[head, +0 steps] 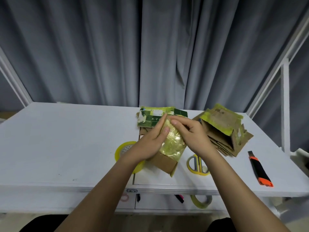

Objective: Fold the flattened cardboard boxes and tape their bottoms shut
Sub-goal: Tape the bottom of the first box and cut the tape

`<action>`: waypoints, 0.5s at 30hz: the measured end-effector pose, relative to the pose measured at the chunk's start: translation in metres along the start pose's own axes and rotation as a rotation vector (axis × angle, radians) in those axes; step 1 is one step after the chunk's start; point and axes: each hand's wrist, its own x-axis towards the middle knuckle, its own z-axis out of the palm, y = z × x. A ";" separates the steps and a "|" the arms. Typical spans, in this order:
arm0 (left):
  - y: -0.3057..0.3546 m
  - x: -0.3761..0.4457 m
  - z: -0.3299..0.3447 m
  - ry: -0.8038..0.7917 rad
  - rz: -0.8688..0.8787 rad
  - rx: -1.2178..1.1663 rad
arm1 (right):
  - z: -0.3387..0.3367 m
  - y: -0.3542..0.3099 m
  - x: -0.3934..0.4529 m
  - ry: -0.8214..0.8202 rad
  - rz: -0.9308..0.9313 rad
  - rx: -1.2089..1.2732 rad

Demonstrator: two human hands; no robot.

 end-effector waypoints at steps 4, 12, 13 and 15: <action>0.003 -0.003 -0.002 0.057 -0.006 -0.079 | 0.002 -0.009 0.008 -0.131 0.023 -0.074; -0.010 -0.007 -0.046 0.230 0.029 -0.163 | 0.027 -0.021 0.031 -0.316 -0.009 0.302; -0.014 -0.008 -0.054 0.269 0.007 -0.170 | 0.033 -0.020 0.038 -0.288 0.008 0.352; -0.023 -0.010 -0.075 0.357 -0.049 -0.237 | 0.044 -0.015 0.050 -0.259 0.026 0.300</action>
